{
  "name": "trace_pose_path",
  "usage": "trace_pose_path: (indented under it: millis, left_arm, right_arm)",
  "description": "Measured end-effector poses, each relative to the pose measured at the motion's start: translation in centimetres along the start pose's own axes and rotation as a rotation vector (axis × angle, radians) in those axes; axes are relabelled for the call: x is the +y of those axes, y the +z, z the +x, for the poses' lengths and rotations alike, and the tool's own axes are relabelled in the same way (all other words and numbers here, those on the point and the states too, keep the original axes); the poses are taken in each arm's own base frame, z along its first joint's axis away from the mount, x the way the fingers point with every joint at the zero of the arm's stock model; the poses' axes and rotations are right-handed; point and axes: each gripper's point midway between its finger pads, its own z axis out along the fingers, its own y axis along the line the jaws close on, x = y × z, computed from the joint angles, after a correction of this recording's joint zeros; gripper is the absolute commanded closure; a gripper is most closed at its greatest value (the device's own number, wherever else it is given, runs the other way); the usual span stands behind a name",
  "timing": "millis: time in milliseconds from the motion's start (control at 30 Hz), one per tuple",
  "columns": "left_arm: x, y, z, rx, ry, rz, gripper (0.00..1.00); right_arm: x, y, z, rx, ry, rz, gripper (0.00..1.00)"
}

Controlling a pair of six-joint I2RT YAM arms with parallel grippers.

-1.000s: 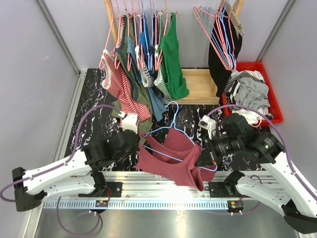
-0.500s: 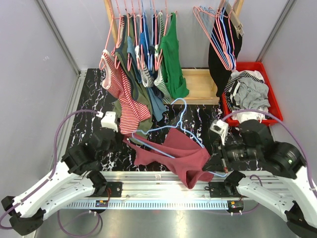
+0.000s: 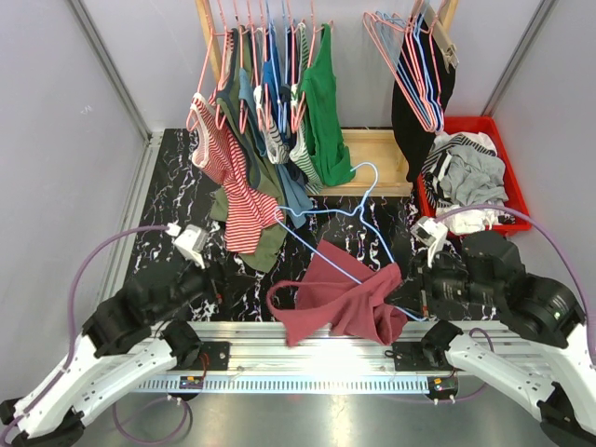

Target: Remove the tank top from the hanger

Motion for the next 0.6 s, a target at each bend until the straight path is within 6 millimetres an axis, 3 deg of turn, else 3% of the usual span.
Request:
trace_pose_path:
  millis: [100,233,500,600]
  left_arm:
    - [-1.4,-1.9,-1.7,-0.072,-0.005,0.074,0.01]
    - [-1.6,-4.0,-2.9,-0.151,-0.014,0.096,0.01]
    - [-1.0,-5.2,-2.2,-0.136,-0.012,0.081,0.01]
    - [-2.0,-5.5,-1.9,-0.086,0.008,0.127,0.01]
  right_arm:
    - [-0.3,0.9,0.2,0.052,0.012,0.008,1.00]
    - [0.5,1.8,1.1,0.150,0.018,-0.057,1.00]
    - [5.3,0.7,4.2,0.337,-0.017,-0.358,1.00]
    - [6.5,0.1,5.2,0.393,-0.043,-0.429,1.00]
